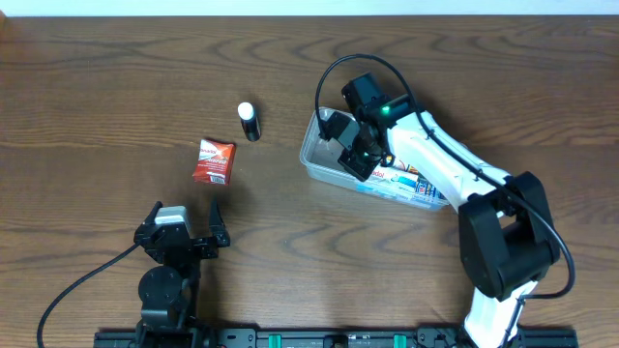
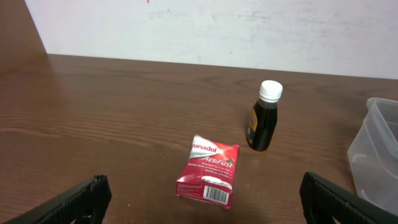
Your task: Pack container
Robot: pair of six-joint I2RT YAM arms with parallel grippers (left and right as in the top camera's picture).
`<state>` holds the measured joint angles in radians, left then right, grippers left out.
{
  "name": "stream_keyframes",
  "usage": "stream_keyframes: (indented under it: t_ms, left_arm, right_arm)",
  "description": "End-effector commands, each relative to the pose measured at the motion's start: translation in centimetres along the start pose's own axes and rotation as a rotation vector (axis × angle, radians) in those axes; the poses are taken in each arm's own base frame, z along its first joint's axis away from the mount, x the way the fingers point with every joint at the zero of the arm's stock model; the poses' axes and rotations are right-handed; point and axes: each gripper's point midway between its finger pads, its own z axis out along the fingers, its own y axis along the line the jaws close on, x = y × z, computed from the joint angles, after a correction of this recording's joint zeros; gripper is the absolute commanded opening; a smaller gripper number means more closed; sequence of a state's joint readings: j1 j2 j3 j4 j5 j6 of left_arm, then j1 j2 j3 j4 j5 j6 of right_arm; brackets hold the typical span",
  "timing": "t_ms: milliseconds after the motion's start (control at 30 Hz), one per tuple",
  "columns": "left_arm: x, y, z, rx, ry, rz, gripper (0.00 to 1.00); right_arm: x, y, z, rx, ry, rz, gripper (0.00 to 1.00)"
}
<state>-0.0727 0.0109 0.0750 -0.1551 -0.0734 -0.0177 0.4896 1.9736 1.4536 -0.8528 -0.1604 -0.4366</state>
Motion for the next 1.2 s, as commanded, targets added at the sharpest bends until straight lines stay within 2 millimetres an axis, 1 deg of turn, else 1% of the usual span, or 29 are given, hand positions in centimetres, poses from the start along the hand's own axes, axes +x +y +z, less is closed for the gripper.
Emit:
stream_keyframes:
  t_ms: [0, 400, 500, 600, 733, 833, 933, 1000, 1033, 1067, 1167]
  left_arm:
    - [0.8, 0.0, 0.0, 0.006, 0.027, 0.02, 0.98]
    - [0.8, 0.0, 0.0, 0.006, 0.027, 0.02, 0.98]
    - [0.8, 0.0, 0.0, 0.006, 0.027, 0.02, 0.98]
    - [0.8, 0.0, 0.0, 0.006, 0.027, 0.02, 0.98]
    - [0.8, 0.0, 0.0, 0.006, 0.027, 0.02, 0.98]
    - [0.8, 0.0, 0.0, 0.006, 0.027, 0.02, 0.98]
    - [0.8, 0.0, 0.0, 0.006, 0.027, 0.02, 0.98]
    - [0.8, 0.0, 0.0, 0.006, 0.027, 0.02, 0.98]
    - [0.8, 0.0, 0.0, 0.006, 0.027, 0.02, 0.98]
    - [0.8, 0.0, 0.0, 0.006, 0.027, 0.02, 0.98]
    - [0.8, 0.0, 0.0, 0.006, 0.027, 0.02, 0.98]
  right_arm:
    - [-0.4, 0.2, 0.3, -0.007, 0.004, -0.034, 0.01]
    - [1.3, 0.4, 0.3, -0.015, 0.071, -0.047, 0.01]
    - [2.1, -0.5, 0.2, 0.039, 0.116, -0.046, 0.01]
    - [2.6, -1.4, 0.0, 0.092, 0.143, -0.049, 0.01]
    - [2.6, -1.5, -0.2, 0.099, 0.149, -0.049, 0.01]
    - [1.9, -1.6, -0.7, 0.102, 0.133, -0.05, 0.01]
    - [0.3, -1.1, -1.7, 0.072, 0.086, -0.054, 0.01]
    - [-1.1, -1.0, -2.9, 0.058, 0.043, -0.039, 0.01]
    - [-2.2, -1.3, -3.9, 0.073, 0.014, -0.007, 0.01]
    - [-2.8, -1.5, -4.5, 0.079, -0.001, 0.012, 0.01]
    - [-4.4, -2.3, -7.1, 0.103, -0.052, 0.092, 0.01]
